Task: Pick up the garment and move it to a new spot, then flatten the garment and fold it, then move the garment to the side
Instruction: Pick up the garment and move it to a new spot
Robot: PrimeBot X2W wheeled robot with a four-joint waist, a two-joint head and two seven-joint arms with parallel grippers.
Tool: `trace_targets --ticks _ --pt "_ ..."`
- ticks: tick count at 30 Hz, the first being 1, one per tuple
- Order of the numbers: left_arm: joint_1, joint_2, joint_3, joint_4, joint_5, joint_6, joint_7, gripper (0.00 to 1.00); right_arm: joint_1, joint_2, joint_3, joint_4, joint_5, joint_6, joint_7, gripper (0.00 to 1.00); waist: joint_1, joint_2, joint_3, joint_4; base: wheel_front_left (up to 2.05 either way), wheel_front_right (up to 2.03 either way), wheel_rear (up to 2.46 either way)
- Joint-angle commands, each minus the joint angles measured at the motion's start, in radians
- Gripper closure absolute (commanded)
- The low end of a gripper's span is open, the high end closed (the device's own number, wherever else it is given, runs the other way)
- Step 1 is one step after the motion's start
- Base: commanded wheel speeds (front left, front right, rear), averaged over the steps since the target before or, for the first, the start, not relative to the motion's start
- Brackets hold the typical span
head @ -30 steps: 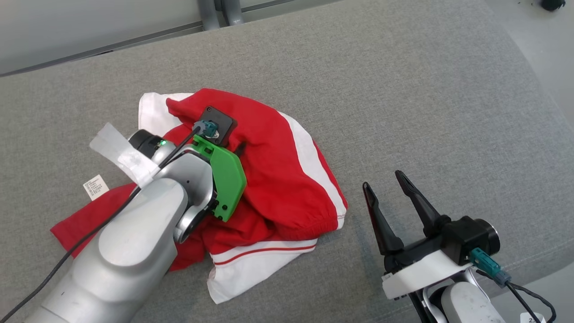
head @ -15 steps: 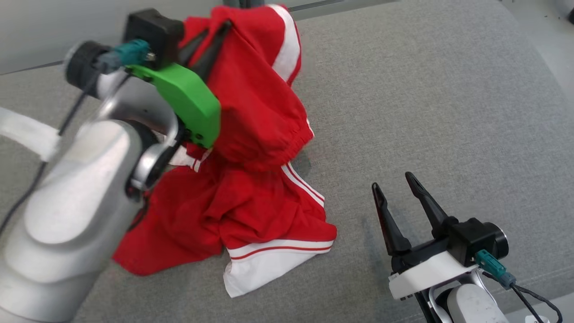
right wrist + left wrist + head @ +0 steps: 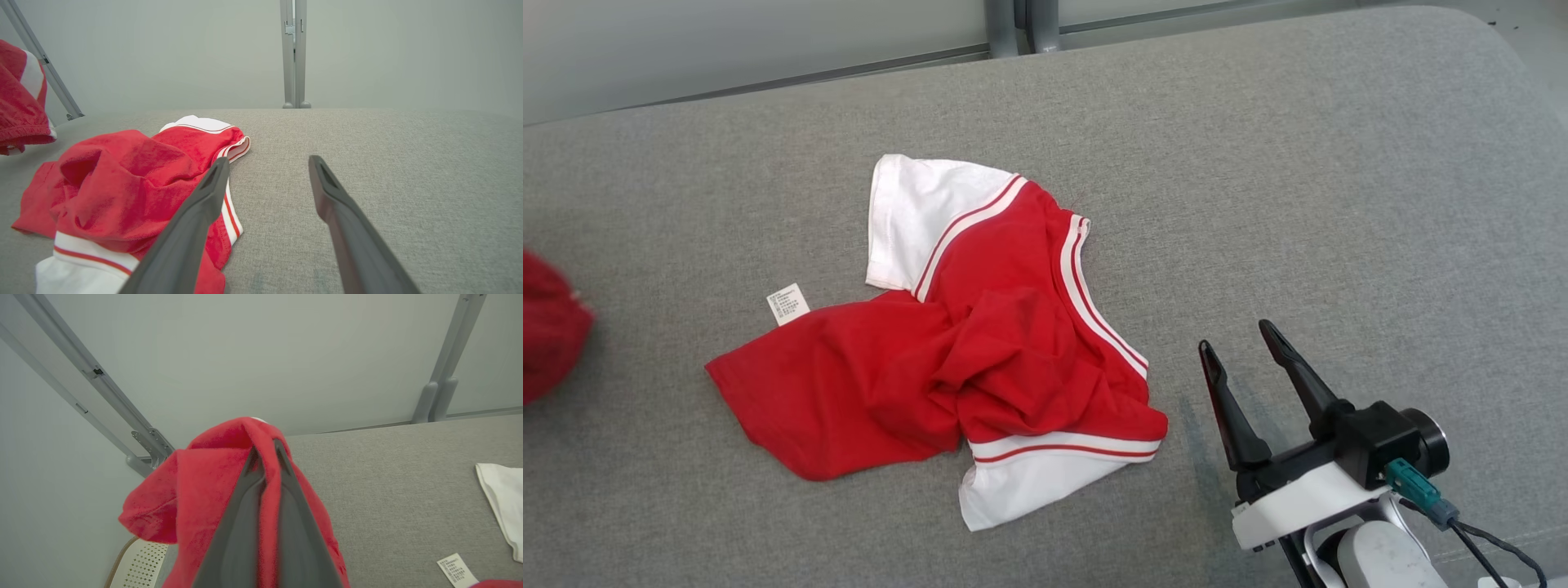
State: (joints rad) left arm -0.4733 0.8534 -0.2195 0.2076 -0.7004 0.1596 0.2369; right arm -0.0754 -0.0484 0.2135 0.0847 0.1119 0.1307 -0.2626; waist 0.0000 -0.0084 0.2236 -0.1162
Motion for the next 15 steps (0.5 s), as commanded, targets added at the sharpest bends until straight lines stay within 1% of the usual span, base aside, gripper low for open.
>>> trace_targets --ticks 1,3,4,8,11,15 --pt "0.036 -0.003 0.026 0.041 -0.025 -0.003 -0.039 1.0 -0.011 -0.003 -0.002 0.002 -0.004 0.0 -0.004 0.0 0.0 0.0084 0.008 0.008 0.0 0.0 0.0" --pt "0.078 -0.016 0.045 0.109 -0.036 -0.01 -0.092 1.0 -0.009 -0.003 0.001 0.006 -0.005 0.0 -0.004 0.0 0.0 0.0084 0.011 0.013 0.0 0.0 0.0" --pt "0.092 -0.028 0.05 0.146 -0.041 -0.007 -0.116 1.0 -0.008 -0.003 0.001 0.008 -0.006 0.0 -0.004 0.0 0.0 0.0084 0.012 0.016 0.0 0.0 0.0" --pt "0.127 -0.087 0.048 0.277 -0.06 -0.022 -0.19 1.0 -0.007 -0.003 0.007 0.02 -0.019 0.0 -0.004 0.0 0.0 0.0084 0.014 0.025 0.0 0.0 0.0" --pt "0.149 -0.134 0.04 0.375 -0.079 -0.03 -0.207 1.0 -0.004 -0.003 0.003 0.025 -0.028 0.0 -0.004 0.0 0.0 0.0084 0.011 0.027 0.0 0.0 0.0" --pt "0.155 -0.17 0.037 0.477 -0.096 -0.048 -0.222 1.0 0.003 -0.003 -0.003 0.028 -0.042 0.0 -0.004 0.0 0.0 0.0084 0.006 0.026 0.0 0.0 0.0"
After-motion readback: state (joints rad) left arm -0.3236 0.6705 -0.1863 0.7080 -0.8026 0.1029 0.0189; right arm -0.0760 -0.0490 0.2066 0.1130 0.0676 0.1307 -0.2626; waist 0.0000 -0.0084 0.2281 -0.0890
